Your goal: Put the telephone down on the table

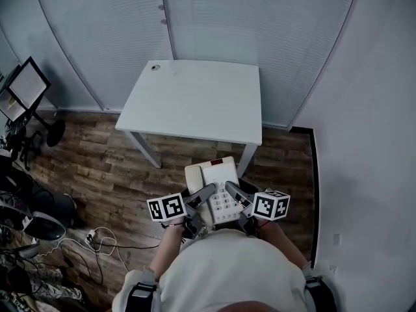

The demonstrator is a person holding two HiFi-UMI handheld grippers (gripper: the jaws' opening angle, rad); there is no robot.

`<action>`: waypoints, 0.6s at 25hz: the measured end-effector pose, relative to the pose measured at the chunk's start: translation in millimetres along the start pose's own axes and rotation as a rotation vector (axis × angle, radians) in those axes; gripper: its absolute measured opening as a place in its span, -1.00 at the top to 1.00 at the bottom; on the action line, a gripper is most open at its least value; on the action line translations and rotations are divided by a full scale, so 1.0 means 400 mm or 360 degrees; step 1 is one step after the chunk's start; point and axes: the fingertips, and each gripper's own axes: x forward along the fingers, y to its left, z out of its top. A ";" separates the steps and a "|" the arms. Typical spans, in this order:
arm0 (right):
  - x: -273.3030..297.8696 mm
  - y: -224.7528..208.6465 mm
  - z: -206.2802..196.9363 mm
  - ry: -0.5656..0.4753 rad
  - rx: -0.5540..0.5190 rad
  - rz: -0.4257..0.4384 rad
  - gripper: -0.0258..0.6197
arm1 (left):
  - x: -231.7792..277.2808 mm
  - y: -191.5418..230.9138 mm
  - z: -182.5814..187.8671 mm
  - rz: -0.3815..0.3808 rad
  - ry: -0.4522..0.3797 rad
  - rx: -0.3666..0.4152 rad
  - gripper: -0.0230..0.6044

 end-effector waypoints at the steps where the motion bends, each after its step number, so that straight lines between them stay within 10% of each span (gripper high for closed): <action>1: 0.016 -0.001 0.010 -0.0006 -0.0001 0.0000 0.19 | 0.005 0.007 0.017 -0.0003 0.0001 0.0006 -0.45; 15: 0.203 -0.029 0.099 -0.0013 -0.0004 -0.0012 0.19 | 0.056 0.120 0.188 -0.0007 0.0010 0.0004 -0.45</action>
